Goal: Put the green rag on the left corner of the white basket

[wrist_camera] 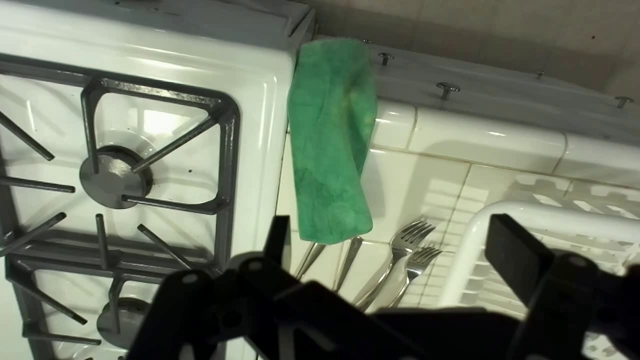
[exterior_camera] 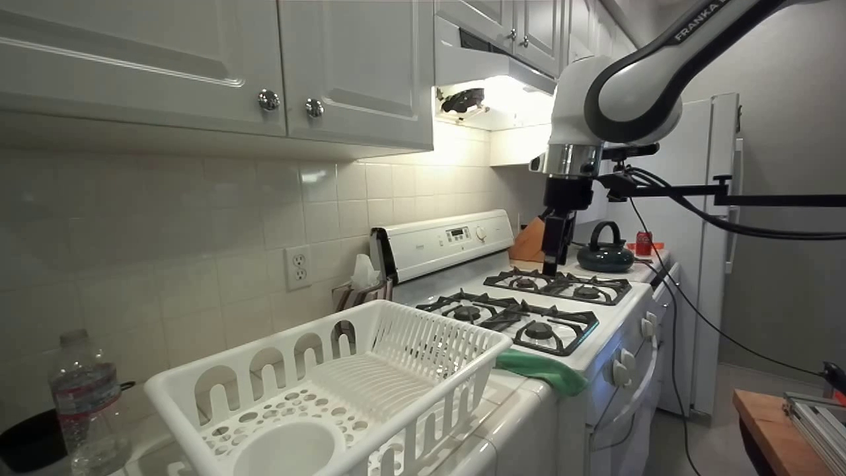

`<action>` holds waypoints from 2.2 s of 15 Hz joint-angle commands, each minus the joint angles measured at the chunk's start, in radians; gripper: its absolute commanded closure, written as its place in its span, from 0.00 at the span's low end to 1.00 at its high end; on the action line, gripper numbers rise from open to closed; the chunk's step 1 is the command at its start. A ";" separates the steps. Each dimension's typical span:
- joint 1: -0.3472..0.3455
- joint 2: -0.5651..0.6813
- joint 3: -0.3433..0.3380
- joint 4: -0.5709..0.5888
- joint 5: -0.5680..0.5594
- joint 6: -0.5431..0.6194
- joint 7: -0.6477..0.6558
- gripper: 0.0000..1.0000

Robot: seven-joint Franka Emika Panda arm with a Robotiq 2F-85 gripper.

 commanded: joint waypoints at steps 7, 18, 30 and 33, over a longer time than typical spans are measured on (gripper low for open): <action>0.014 0.221 -0.012 0.025 0.157 0.301 -0.203 0.00; 0.009 0.332 0.012 0.055 0.365 0.360 -0.370 0.00; -0.021 0.466 0.053 0.103 0.361 0.459 -0.262 0.00; -0.025 0.514 0.055 0.132 0.365 0.493 -0.257 0.00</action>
